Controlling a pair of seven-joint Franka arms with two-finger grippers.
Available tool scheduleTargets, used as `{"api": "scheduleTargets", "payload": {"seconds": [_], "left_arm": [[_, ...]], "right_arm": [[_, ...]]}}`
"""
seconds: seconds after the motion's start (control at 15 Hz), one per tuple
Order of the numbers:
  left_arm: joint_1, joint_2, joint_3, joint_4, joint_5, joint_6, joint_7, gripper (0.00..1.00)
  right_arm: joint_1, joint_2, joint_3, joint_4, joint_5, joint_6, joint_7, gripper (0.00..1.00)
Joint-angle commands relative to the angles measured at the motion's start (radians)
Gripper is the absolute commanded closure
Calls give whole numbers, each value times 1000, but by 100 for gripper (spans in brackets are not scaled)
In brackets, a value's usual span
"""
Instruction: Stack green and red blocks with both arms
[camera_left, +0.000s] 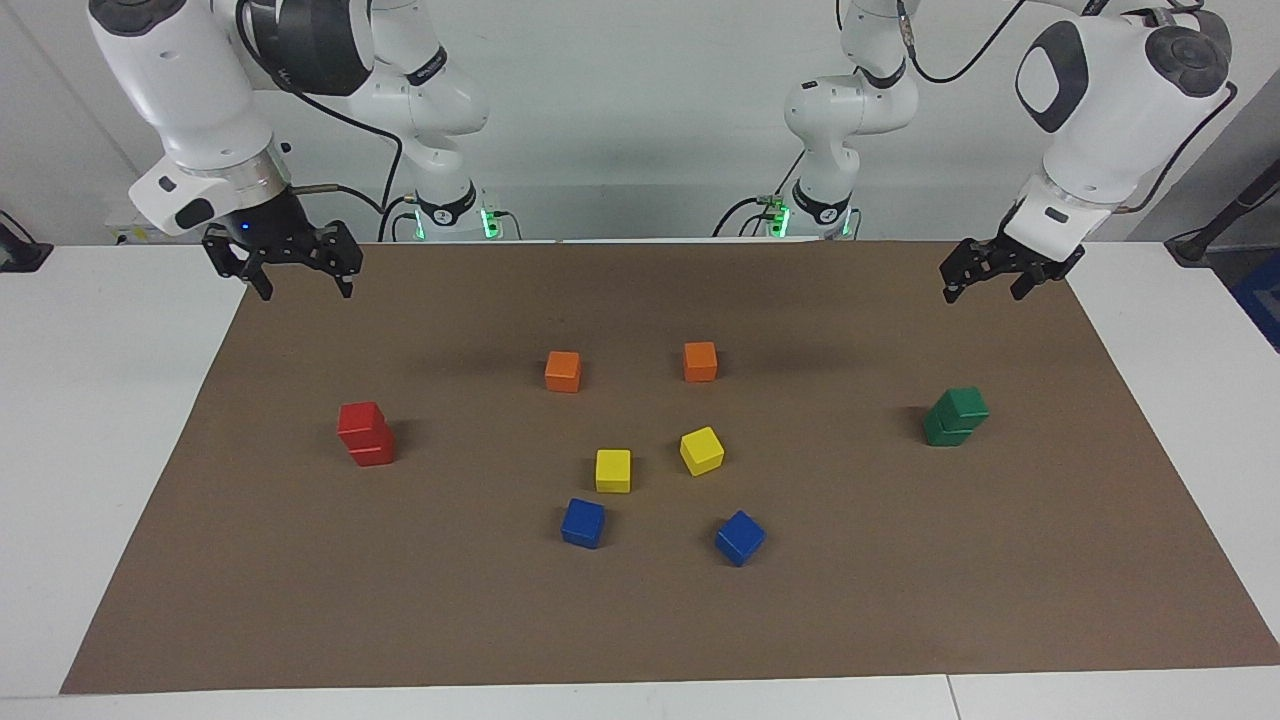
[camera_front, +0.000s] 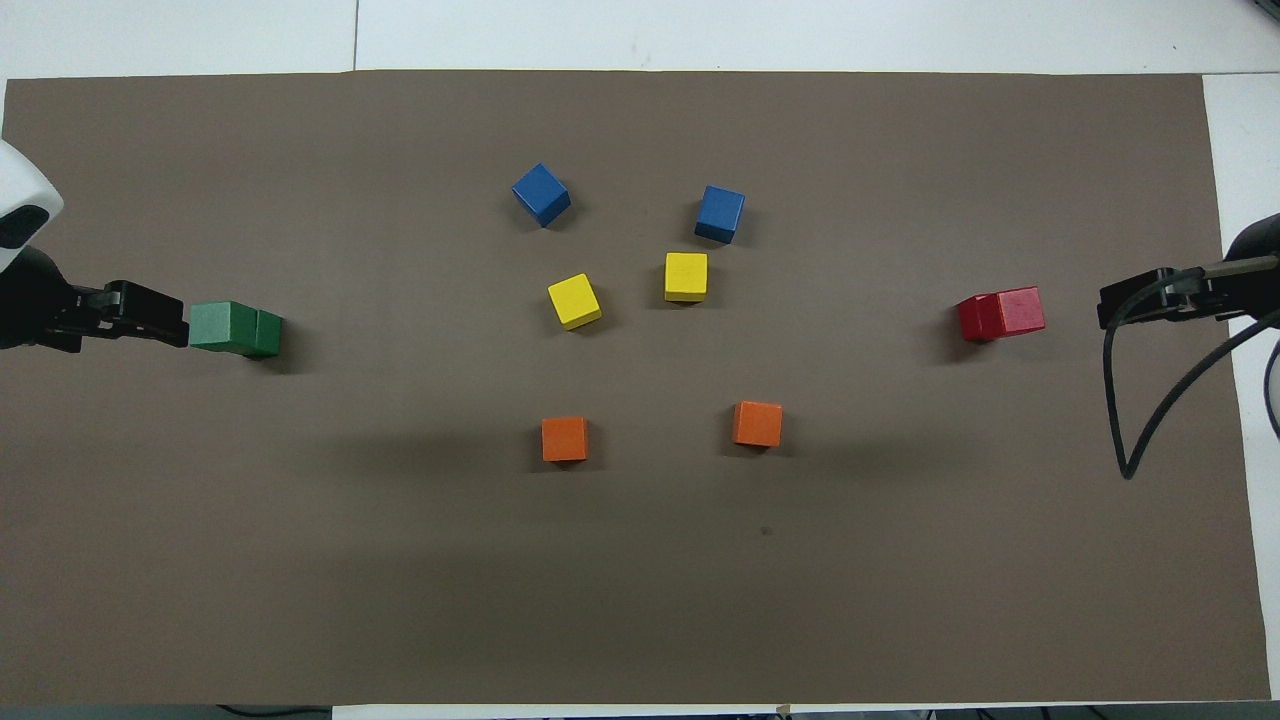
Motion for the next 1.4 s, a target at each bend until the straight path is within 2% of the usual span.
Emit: {"api": "scheduleTargets", "payload": {"seconds": [0.0, 0.4, 0.87, 1.34], "left_arm": [[-3, -20, 5, -5, -12, -3, -6, 0], [-3, -20, 7, -5, -12, -5, -6, 0], [-2, -20, 7, -5, -12, -5, -6, 0], [-2, -20, 7, -5, -12, -5, -6, 0]], "right_arm": [[-28, 29, 2, 63, 8, -55, 7, 0], [-43, 37, 3, 72, 3, -4, -21, 0], [-2, 4, 11, 60, 11, -17, -16, 0], [-12, 0, 8, 58, 25, -27, -16, 0]]}}
